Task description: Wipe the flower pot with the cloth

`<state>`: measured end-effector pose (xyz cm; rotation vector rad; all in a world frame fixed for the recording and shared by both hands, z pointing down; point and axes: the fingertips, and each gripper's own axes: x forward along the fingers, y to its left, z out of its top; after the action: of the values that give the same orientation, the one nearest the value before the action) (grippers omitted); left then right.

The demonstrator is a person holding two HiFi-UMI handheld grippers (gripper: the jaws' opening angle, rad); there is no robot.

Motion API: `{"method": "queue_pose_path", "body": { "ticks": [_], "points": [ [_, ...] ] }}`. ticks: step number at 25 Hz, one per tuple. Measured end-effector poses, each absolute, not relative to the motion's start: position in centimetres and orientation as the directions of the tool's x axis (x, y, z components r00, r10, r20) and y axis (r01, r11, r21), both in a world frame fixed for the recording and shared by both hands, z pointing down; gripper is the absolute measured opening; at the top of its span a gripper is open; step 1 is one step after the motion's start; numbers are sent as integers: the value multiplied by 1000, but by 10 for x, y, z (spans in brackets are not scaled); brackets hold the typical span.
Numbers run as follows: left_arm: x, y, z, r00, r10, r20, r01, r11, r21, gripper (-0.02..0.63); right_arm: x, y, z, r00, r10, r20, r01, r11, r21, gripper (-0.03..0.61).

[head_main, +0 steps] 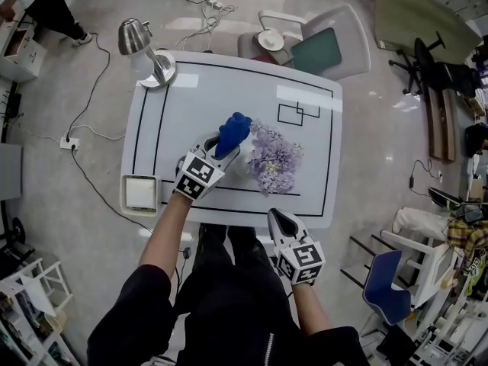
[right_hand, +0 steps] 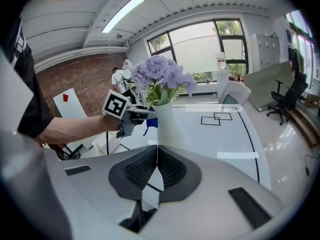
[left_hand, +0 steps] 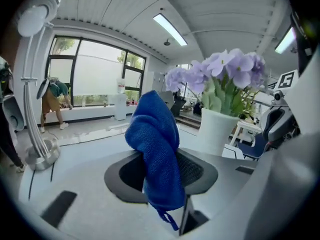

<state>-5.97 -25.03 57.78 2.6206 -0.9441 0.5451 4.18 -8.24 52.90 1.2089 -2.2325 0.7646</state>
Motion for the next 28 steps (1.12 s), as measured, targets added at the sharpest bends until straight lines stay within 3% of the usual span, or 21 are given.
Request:
{"method": "queue_pose_path", "body": {
  "ticks": [13, 20, 24, 28],
  "points": [
    [-56, -260, 654, 661, -474, 582, -689, -689, 222, 155, 68, -73, 536, -442, -615, 654, -892, 378, -248, 11],
    [-88, -204, 599, 591, -672, 446, -796, -576, 187, 156, 58, -74, 540, -483, -596, 641, -870, 413, -270, 11],
    [-61, -157, 588, 635, -663, 395, -762, -621, 183, 156, 58, -72, 542, -499, -581, 643, -859, 432, -276, 11],
    [-41, -140, 611, 633, -631, 449, -759, -620, 199, 155, 58, -69, 540, -508, -579, 637, -853, 442, -278, 11]
  ]
}}
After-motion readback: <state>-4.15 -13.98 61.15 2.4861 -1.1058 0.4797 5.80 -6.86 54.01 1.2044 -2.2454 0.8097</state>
